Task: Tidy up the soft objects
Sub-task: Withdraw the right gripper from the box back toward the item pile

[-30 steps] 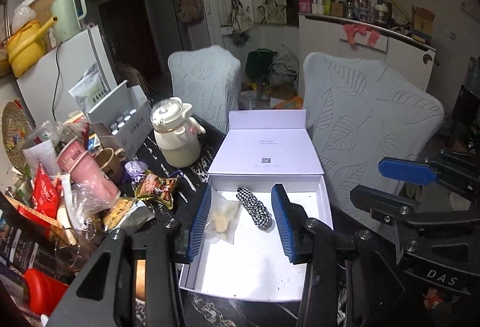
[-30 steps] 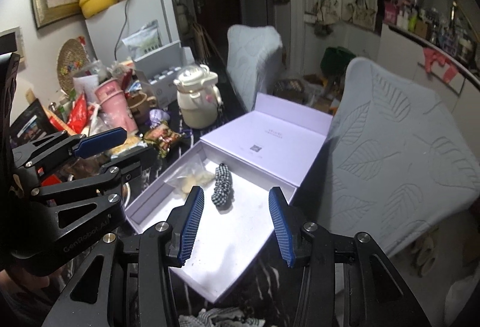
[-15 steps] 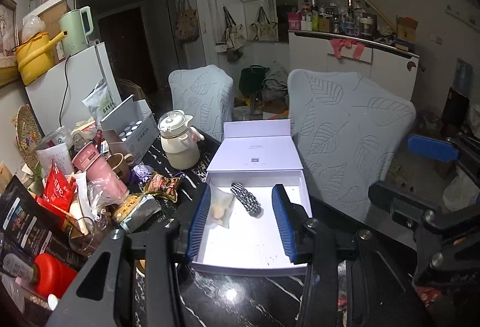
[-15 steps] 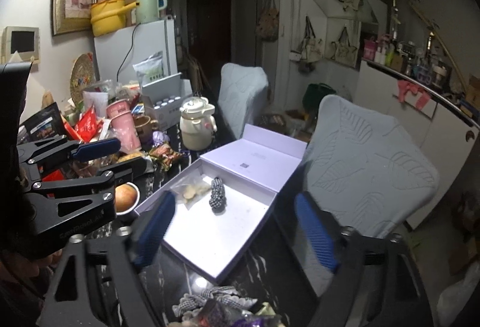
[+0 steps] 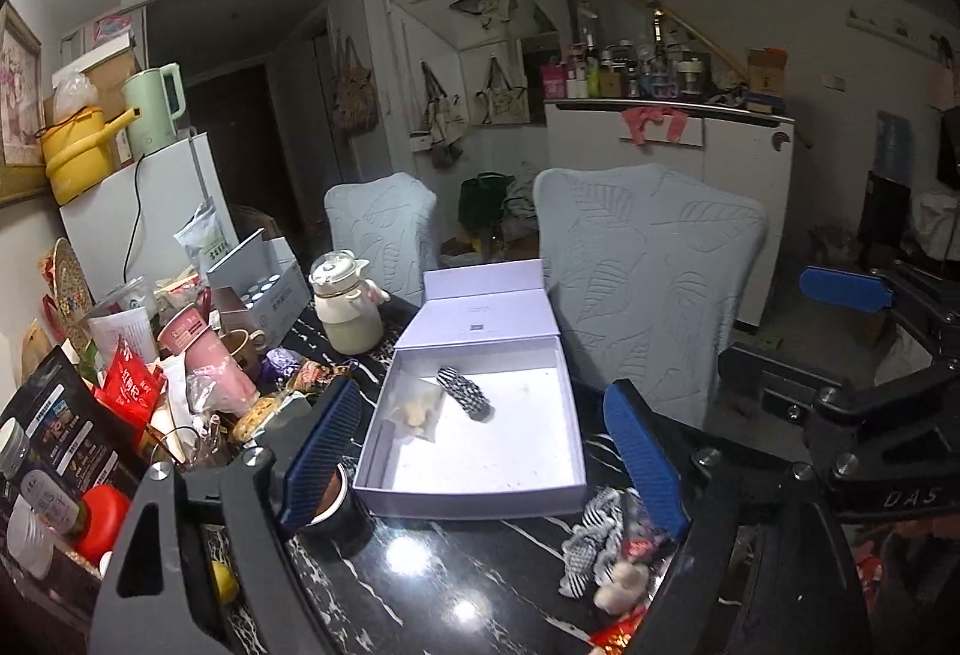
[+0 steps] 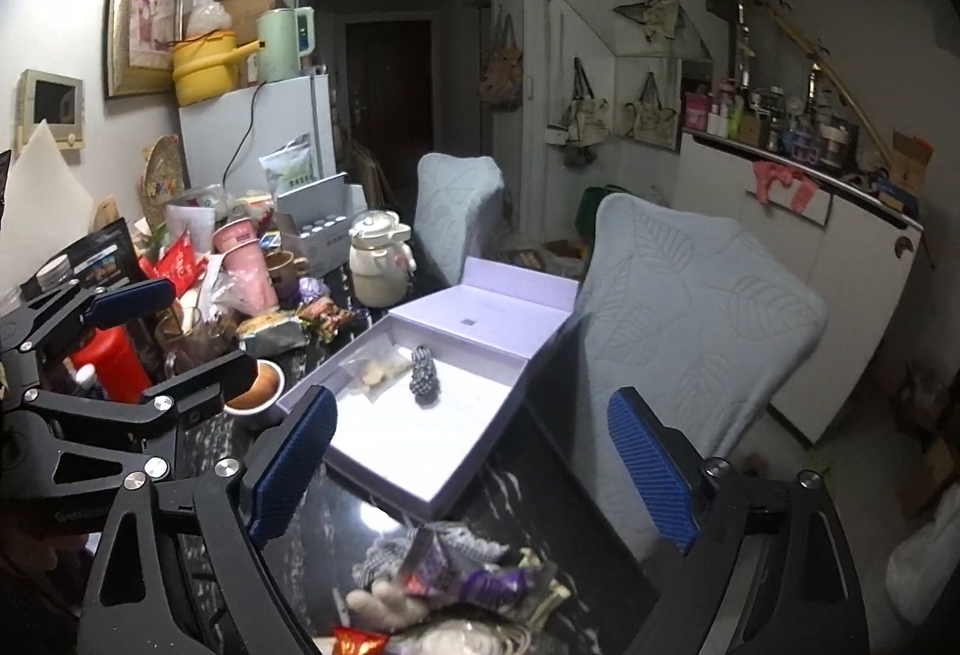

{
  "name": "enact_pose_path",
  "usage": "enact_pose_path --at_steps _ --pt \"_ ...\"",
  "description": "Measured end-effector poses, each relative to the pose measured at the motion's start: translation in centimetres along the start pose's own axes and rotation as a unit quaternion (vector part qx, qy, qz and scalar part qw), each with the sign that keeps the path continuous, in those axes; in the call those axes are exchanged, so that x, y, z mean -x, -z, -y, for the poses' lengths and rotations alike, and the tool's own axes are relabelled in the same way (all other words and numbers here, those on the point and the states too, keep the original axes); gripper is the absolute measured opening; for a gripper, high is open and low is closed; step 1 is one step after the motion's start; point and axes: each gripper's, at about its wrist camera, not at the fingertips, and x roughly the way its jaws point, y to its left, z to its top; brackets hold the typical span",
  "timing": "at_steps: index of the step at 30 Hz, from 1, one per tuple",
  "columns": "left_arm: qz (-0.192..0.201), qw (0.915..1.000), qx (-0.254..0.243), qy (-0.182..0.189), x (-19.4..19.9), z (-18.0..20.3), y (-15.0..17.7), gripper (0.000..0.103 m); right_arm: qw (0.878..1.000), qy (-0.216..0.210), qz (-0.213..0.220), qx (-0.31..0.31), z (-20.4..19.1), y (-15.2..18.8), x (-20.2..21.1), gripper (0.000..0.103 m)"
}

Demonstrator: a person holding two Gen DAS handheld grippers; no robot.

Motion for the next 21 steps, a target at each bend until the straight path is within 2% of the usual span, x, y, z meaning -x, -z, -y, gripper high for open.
enact_pose_path --at_steps 10,17,21 --pt "-0.019 0.9989 0.009 0.041 1.4 1.4 3.5 0.084 1.000 0.015 -0.001 -0.003 -0.4 3.9 3.7 0.094" --pt "-0.057 0.9957 0.019 0.071 1.1 2.0 6.9 0.084 0.999 0.002 -0.025 -0.027 -0.3 7.3 4.4 0.094" --pt "-0.081 0.9934 0.029 0.075 0.8 2.2 8.9 0.084 0.998 -0.008 -0.039 -0.044 -0.1 9.3 4.2 0.094"
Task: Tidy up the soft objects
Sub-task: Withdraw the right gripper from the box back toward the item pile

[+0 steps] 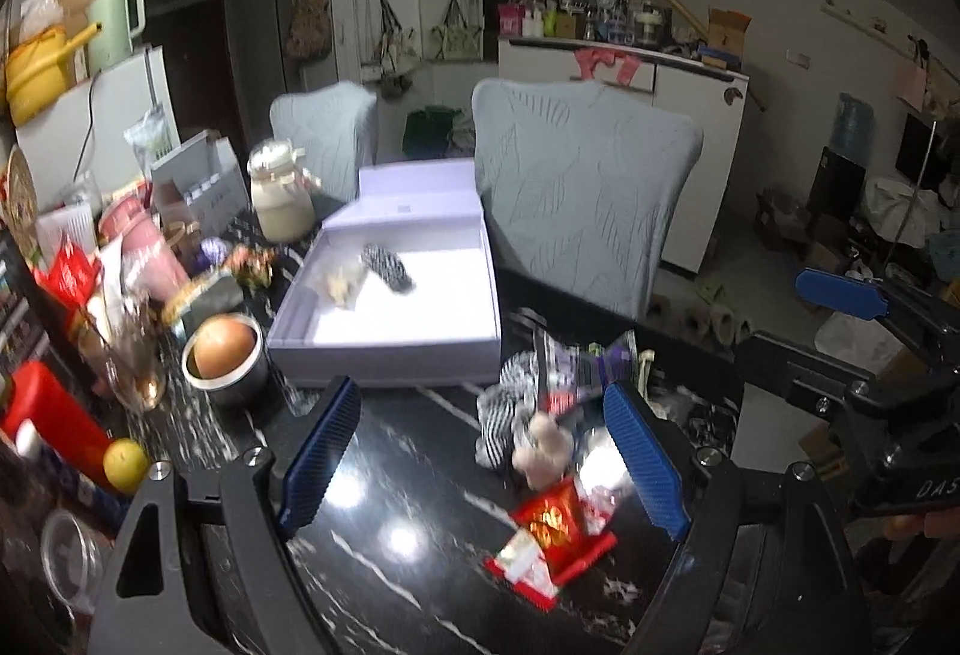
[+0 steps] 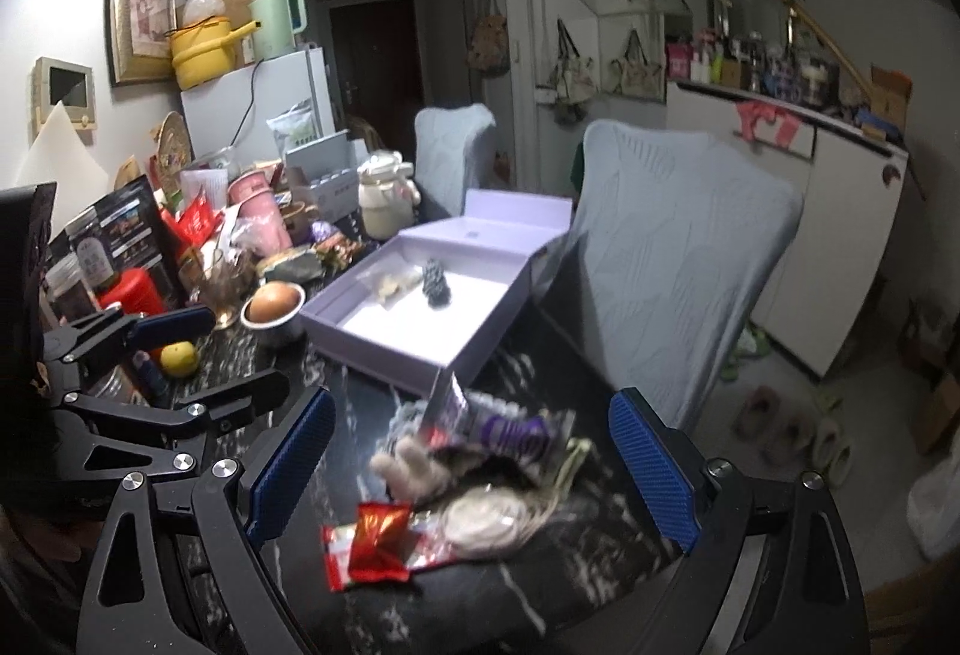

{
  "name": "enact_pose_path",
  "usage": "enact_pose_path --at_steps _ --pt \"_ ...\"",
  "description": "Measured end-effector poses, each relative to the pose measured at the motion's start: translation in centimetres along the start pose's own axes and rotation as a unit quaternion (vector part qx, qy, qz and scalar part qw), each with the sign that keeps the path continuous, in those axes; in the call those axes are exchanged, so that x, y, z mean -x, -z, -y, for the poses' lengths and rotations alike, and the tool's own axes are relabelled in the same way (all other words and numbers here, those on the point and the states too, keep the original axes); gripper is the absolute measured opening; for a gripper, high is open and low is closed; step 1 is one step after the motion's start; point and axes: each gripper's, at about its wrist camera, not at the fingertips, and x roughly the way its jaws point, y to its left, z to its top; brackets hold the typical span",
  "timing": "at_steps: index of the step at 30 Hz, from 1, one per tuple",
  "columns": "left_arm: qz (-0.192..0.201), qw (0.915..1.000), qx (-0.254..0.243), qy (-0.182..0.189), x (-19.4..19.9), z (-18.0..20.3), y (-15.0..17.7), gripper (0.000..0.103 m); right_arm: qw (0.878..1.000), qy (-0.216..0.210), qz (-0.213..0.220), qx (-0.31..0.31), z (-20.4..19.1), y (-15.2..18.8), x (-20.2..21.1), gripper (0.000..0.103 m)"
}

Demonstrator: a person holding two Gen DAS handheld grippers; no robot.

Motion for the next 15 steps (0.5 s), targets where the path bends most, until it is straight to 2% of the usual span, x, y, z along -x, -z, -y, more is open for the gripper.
enact_pose_path --at_steps 7,15 --pt "-0.048 0.9987 0.019 -0.001 -1.8 -0.8 3.3 0.084 0.999 0.007 -0.033 -0.018 0.2 3.5 -1.6 0.094" --pt "-0.089 0.9953 0.038 -0.008 -3.7 -2.2 6.3 0.084 0.996 -0.018 -0.072 -0.044 -0.1 7.2 -3.9 0.094"
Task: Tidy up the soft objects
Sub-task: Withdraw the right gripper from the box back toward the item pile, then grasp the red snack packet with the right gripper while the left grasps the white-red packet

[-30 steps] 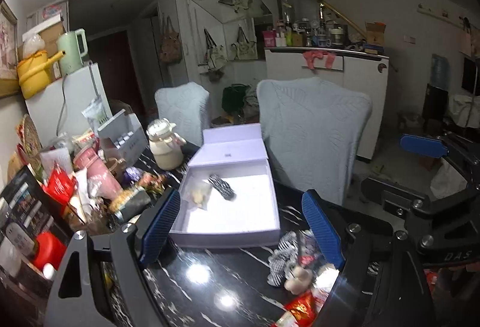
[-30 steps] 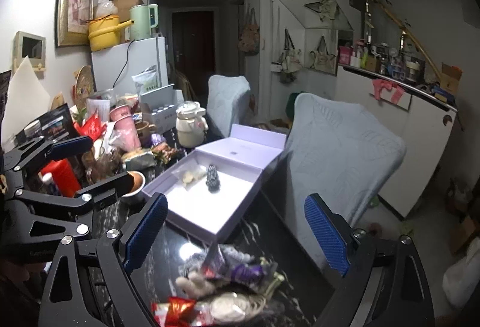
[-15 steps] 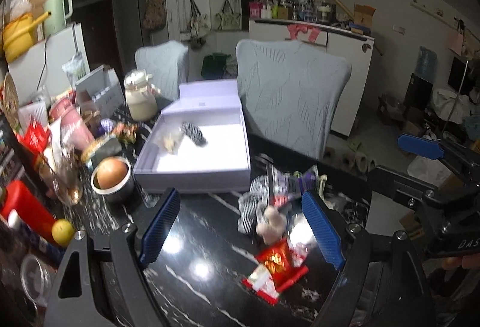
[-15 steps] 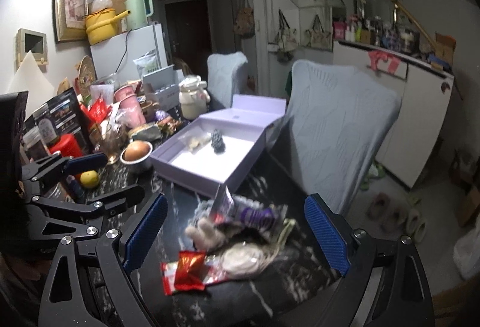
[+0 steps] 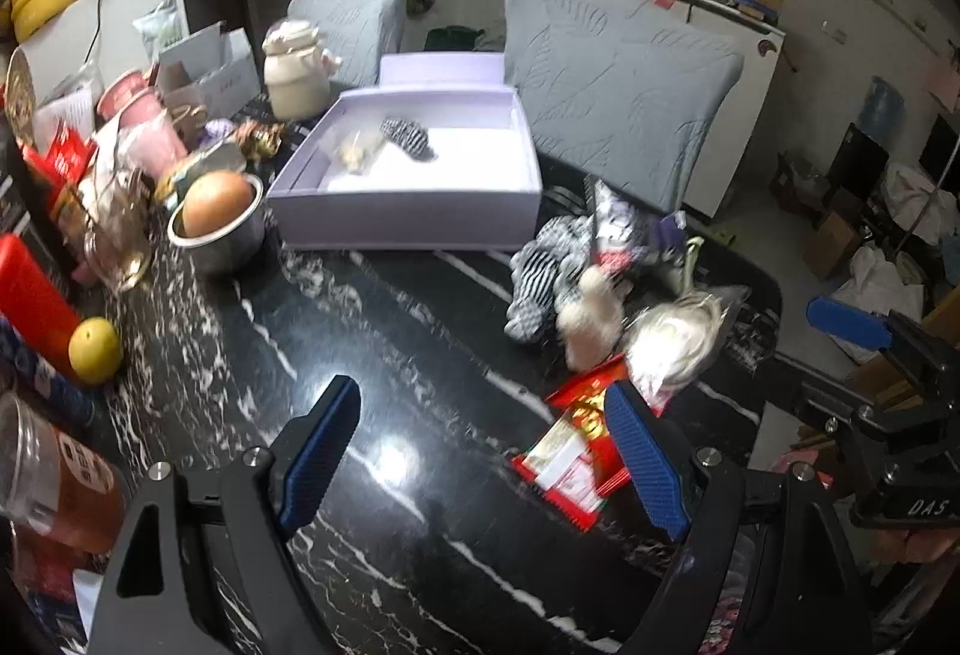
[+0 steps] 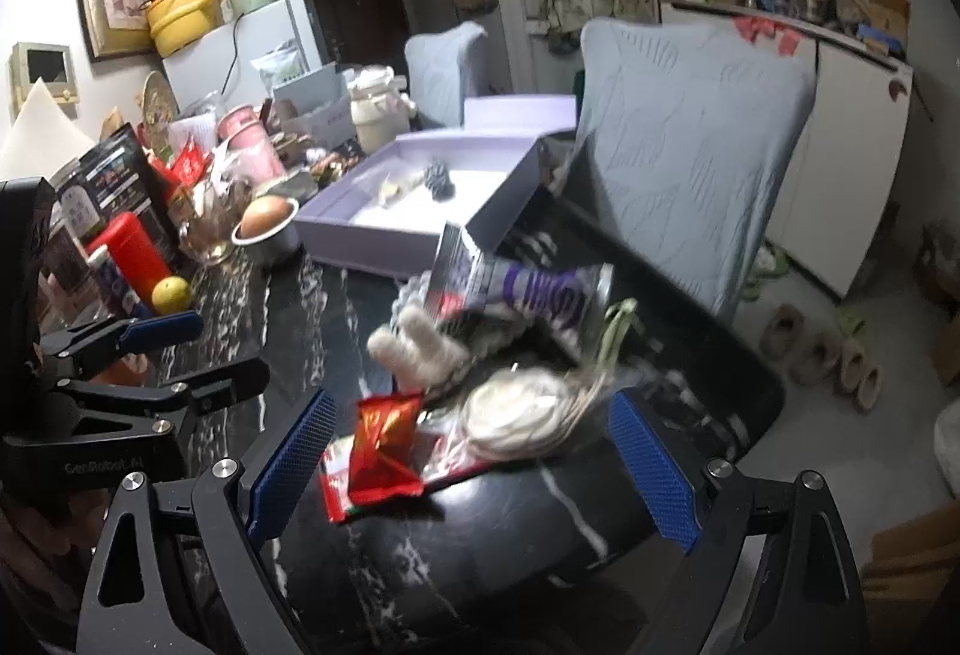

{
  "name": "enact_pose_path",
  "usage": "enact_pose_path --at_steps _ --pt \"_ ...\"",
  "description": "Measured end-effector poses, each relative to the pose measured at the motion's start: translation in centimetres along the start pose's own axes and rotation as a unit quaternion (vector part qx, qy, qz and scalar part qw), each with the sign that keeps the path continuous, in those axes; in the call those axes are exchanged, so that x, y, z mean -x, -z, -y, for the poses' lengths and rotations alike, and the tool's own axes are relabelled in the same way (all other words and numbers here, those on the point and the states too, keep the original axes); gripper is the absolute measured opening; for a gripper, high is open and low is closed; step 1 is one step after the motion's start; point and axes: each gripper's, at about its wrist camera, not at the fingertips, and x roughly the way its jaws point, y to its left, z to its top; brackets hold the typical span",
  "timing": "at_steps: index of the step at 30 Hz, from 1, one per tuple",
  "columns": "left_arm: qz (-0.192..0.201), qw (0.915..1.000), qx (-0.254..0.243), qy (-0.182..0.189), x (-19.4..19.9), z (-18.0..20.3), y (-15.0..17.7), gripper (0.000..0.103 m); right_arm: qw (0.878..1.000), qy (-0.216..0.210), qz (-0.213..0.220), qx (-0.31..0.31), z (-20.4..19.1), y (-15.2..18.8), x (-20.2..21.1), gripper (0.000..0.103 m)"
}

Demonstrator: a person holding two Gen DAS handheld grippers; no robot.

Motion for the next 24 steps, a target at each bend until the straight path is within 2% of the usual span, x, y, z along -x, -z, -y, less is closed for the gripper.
enact_pose_path --at_steps 9,14,18,20,23,24 --pt "-0.025 0.9994 0.017 -0.016 -1.8 -2.0 1.9 0.084 0.999 -0.018 -0.045 0.015 -1.5 1.6 -3.5 0.094" --pt "-0.031 0.9988 0.034 -0.017 -2.0 -3.4 2.7 0.084 0.996 -0.045 -0.076 0.029 -3.0 1.9 -5.9 0.082" --pt "-0.043 0.9976 0.046 -0.029 -2.4 -4.7 3.3 0.084 0.994 -0.049 -0.089 0.051 -4.2 2.2 -7.3 0.075" --pt "-0.048 0.9970 0.053 -0.030 -2.6 -5.2 3.6 0.084 0.992 -0.041 -0.103 0.052 -4.5 2.3 -8.2 0.063" --pt "-0.051 0.9967 0.057 -0.027 -2.8 -5.5 3.8 0.084 0.991 -0.037 -0.118 0.047 -4.6 2.5 -9.3 0.053" --pt "-0.051 0.9969 0.055 -0.024 -2.8 -5.5 3.8 0.084 0.992 -0.032 -0.113 0.051 -4.7 2.4 -9.2 0.039"
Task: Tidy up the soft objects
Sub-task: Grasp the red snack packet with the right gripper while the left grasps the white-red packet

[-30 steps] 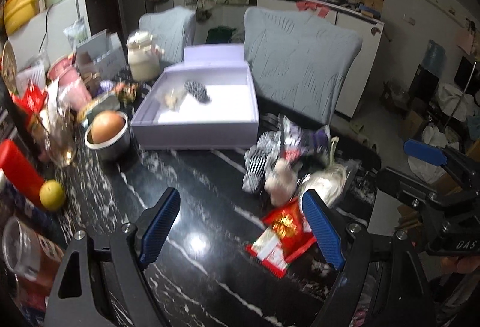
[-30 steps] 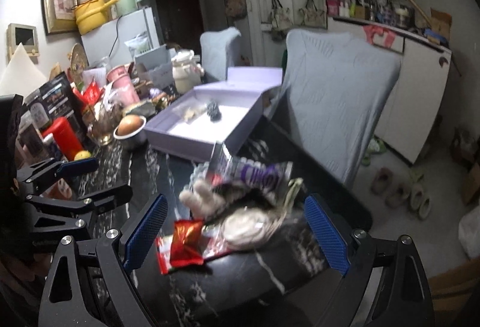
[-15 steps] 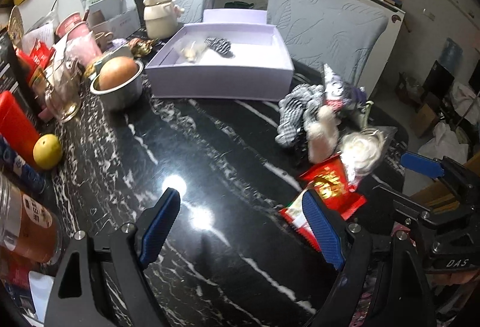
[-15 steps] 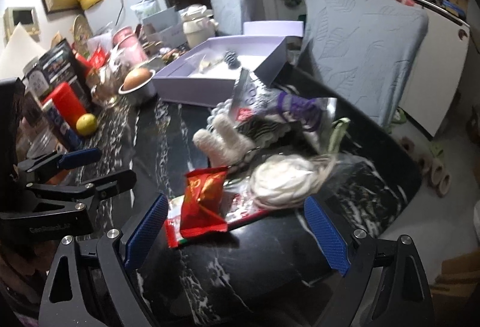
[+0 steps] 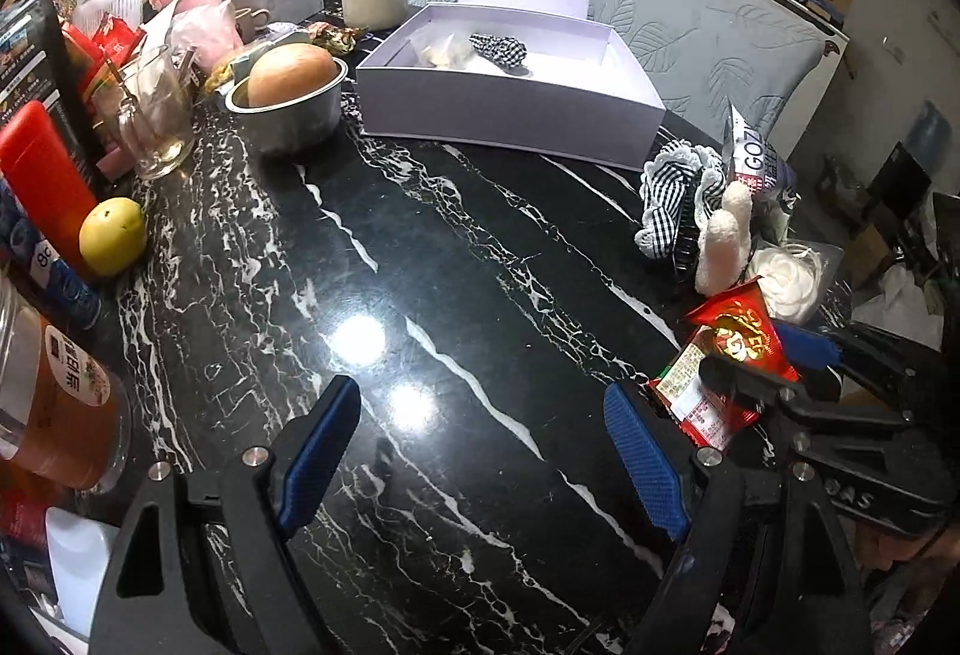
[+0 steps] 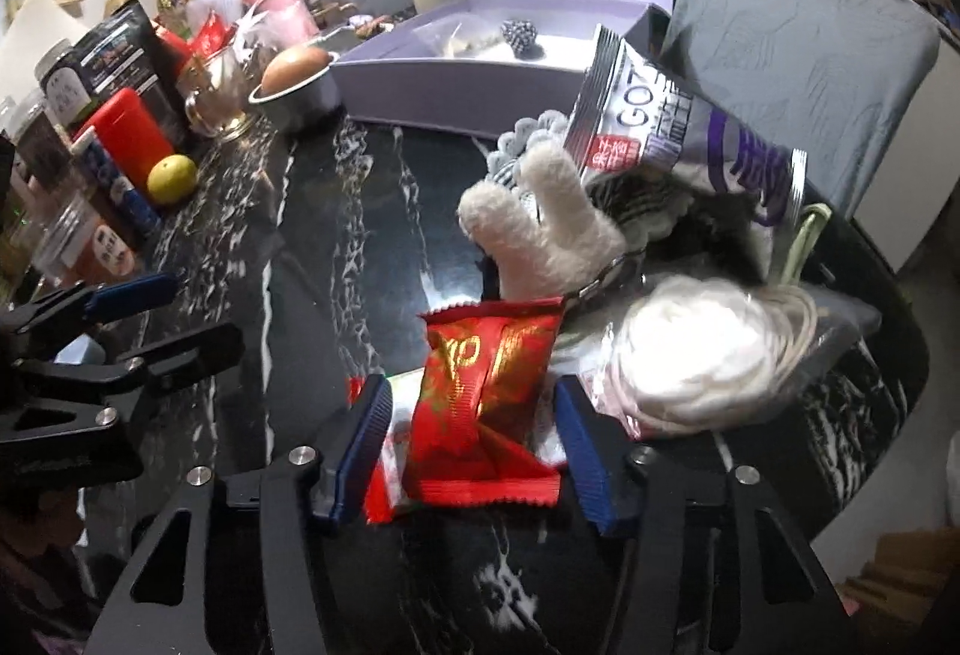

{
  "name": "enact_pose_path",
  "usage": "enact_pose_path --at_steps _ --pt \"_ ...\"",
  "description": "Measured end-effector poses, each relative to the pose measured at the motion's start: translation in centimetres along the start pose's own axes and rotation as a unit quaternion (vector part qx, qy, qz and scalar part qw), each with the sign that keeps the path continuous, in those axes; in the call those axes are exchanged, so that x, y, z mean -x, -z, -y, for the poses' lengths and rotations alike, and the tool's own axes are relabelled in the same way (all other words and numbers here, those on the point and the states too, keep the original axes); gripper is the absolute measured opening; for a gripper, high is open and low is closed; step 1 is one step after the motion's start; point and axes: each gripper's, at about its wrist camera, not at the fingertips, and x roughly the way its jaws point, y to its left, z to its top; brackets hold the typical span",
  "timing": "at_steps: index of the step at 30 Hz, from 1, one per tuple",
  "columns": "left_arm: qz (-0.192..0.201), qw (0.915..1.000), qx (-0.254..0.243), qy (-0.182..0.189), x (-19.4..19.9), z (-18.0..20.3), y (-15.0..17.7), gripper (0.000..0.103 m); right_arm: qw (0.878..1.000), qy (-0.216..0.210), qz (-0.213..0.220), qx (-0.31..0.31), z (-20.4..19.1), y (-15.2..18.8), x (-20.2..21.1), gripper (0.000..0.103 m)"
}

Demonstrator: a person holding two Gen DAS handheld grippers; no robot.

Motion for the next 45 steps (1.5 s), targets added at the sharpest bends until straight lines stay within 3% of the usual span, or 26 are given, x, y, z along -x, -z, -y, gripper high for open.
enact_pose_path --at_steps 4,10,15,22,28,33,34,36,37,45 --pt "0.005 0.9998 -0.011 0.013 0.0 0.6 -0.2 0.084 1.000 -0.016 0.004 -0.011 0.4 -0.3 0.6 0.031" --pt "0.003 0.9977 -0.037 0.056 -0.4 2.8 -1.0 0.084 0.999 -0.031 0.026 -0.034 2.0 0.2 3.5 0.031" --pt "-0.015 0.9912 -0.069 0.112 -1.5 5.7 -1.3 0.084 0.997 -0.028 0.039 -0.063 4.4 0.8 5.4 0.031" --pt "-0.048 0.9821 -0.120 0.138 -3.7 9.5 -1.2 0.084 0.994 -0.018 0.040 -0.096 7.3 1.9 6.0 0.031" --pt "-0.068 0.9806 -0.127 0.133 -5.8 11.3 -1.6 0.084 0.993 -0.019 0.035 -0.115 9.2 2.6 5.8 0.031" --pt "-0.053 0.9793 -0.150 0.125 -5.9 12.3 -1.6 0.084 0.991 -0.026 0.034 -0.130 10.0 2.9 5.7 0.031" --pt "-0.049 0.9793 -0.156 0.119 -5.8 12.4 -1.4 0.081 0.990 -0.026 0.034 -0.131 10.0 2.9 5.7 0.031" --pt "-0.031 0.9799 -0.175 0.091 -5.6 12.7 -1.0 0.063 0.990 -0.025 0.035 -0.132 10.1 3.0 5.7 0.031" --pt "-0.029 0.9789 -0.180 0.092 -5.5 12.8 -0.9 0.060 0.990 -0.024 0.036 -0.132 10.2 3.0 5.7 0.031" --pt "-0.035 0.9816 -0.158 0.101 -4.3 11.5 0.2 0.053 0.990 -0.019 0.025 -0.137 10.0 3.6 5.0 0.031"
